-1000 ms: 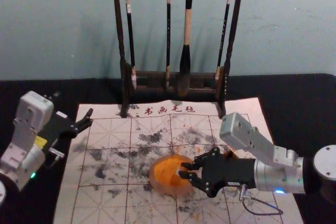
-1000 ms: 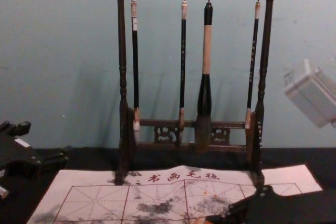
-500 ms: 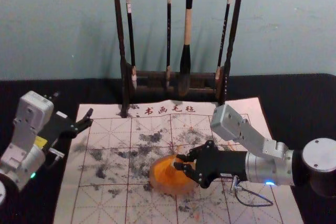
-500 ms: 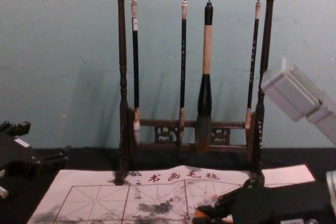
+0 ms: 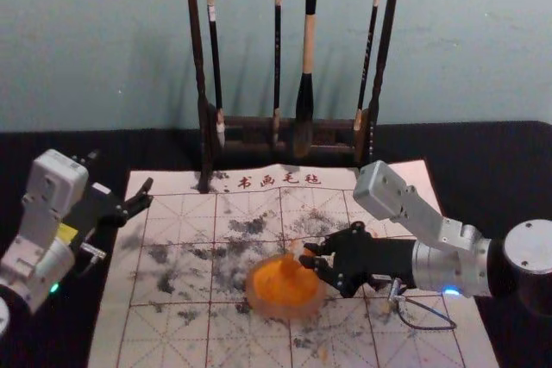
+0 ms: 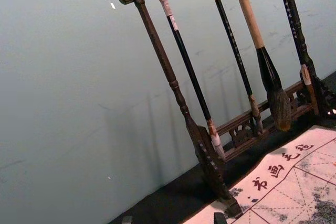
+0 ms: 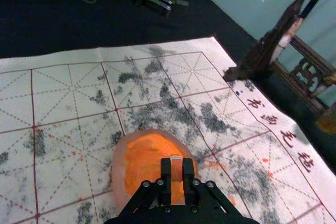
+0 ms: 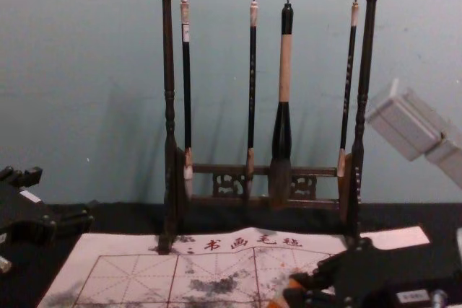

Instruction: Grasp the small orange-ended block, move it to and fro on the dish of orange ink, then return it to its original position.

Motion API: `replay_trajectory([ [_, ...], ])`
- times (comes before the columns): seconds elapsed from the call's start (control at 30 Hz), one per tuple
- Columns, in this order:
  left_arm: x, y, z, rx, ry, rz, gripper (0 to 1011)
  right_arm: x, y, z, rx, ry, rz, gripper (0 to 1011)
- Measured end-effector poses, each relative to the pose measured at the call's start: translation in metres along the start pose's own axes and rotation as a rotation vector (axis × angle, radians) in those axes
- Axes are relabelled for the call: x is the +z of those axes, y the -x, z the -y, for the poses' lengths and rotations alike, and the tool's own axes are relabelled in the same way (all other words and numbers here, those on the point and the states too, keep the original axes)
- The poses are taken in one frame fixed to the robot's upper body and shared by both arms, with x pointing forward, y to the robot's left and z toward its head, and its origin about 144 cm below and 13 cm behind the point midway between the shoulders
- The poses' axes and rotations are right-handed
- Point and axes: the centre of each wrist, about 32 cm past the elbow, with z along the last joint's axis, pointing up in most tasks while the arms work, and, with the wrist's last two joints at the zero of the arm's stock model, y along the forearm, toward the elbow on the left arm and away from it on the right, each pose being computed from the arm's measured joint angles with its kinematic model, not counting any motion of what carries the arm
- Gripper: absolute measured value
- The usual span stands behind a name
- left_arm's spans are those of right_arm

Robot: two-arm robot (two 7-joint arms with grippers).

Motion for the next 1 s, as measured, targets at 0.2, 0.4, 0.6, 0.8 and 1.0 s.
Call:
replay_trajectory([
  [0.2,0.000,0.000,0.000,0.000,0.000,0.000,1001,-0.001,0.002,0.007,-0.007,0.010,0.001,100],
  [0.4,0.000,0.000,0.000,0.000,0.000,0.000,1001,-0.002,0.004,0.017,-0.012,0.018,0.000,101],
  [0.6,0.000,0.000,0.000,0.000,0.000,0.000,1001,0.000,0.009,0.028,-0.004,0.017,0.004,100],
  [0.8,0.000,0.000,0.000,0.000,0.000,0.000,1001,0.002,0.013,0.033,0.008,0.006,0.006,101],
  [1.0,0.000,0.000,0.000,0.000,0.000,0.000,1001,0.004,0.014,0.034,0.013,-0.005,0.006,101],
])
